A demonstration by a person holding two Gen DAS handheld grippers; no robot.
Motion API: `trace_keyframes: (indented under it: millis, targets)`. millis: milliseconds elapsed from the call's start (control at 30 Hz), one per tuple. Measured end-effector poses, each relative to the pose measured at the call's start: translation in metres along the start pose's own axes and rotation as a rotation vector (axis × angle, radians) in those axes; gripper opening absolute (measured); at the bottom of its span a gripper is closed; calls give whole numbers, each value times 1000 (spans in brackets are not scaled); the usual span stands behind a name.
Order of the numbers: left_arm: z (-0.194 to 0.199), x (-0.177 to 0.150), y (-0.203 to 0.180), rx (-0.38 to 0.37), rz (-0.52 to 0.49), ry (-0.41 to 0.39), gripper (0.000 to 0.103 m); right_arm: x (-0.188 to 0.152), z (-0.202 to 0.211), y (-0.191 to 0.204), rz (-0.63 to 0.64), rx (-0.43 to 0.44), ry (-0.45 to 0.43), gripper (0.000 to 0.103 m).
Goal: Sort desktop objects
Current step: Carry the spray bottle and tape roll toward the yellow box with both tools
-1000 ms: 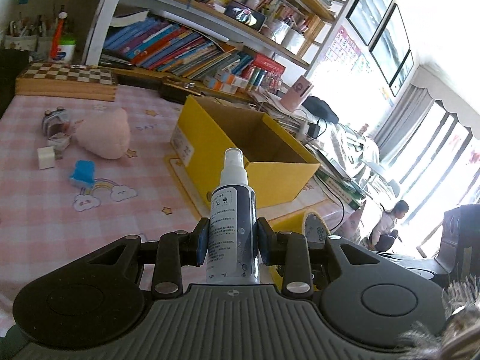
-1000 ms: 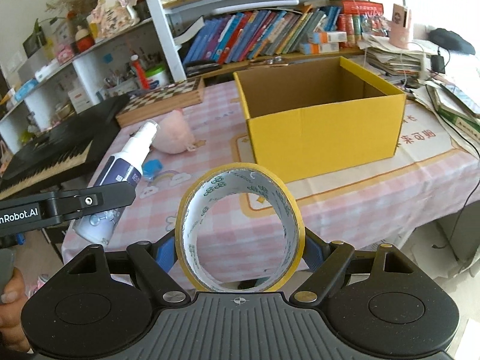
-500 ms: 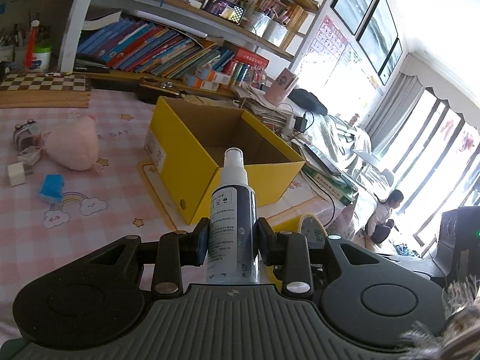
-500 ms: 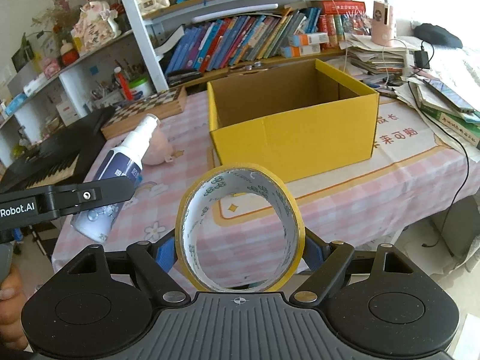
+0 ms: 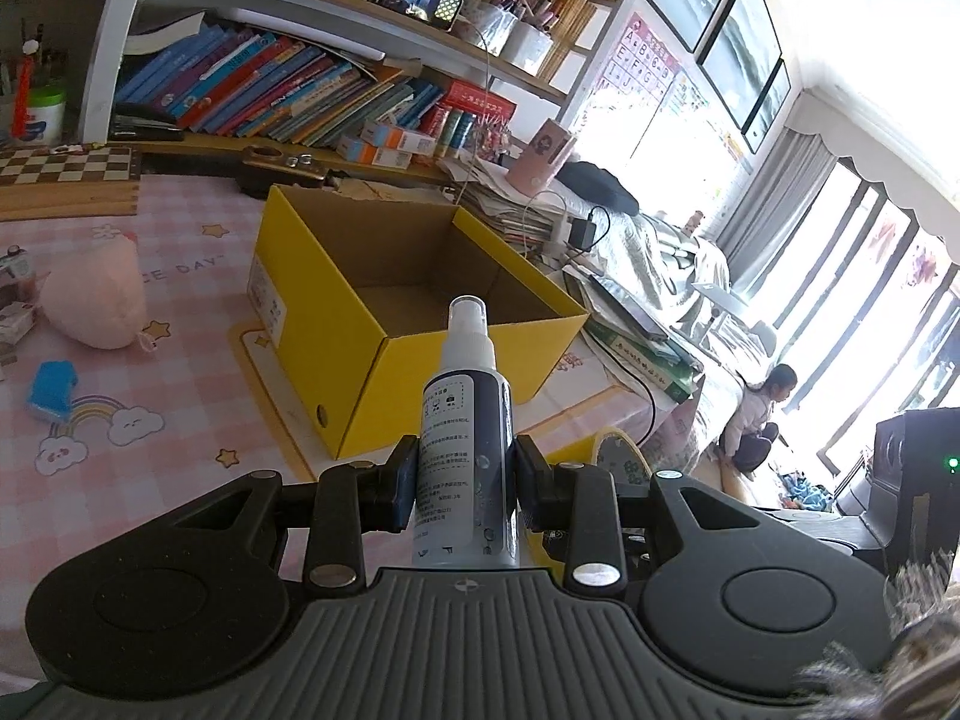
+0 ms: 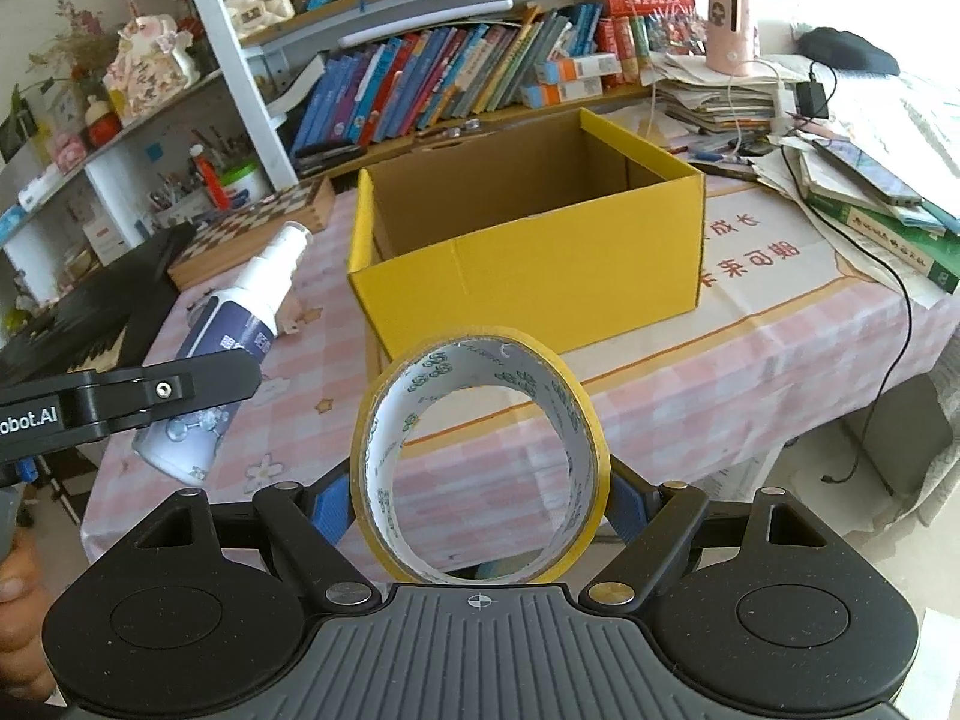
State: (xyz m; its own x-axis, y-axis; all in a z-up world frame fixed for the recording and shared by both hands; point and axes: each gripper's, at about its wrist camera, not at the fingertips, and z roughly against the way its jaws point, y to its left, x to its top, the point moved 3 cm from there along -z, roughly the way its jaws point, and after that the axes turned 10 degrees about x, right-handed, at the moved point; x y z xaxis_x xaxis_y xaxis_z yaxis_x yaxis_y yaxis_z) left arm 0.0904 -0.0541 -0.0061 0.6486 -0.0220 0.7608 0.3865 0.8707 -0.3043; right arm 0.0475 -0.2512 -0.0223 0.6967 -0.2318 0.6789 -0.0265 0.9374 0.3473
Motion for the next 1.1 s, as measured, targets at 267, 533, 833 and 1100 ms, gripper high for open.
trace_keyframes:
  millis: [267, 533, 833, 1100]
  targets:
    - [-19, 10, -17, -2, 6, -3, 30, 13, -3, -21, 13, -16, 23, 83]
    - [-44, 20, -38, -5, 14, -15, 30, 35, -7, -48, 52, -12, 39, 83]
    - [-68, 41, -59, 23, 25, -51, 30, 75, -6, -66, 172, 50, 12, 83]
    - [-84, 73, -62, 65, 18, -78, 30, 123, -21, -66, 300, 142, -33, 83]
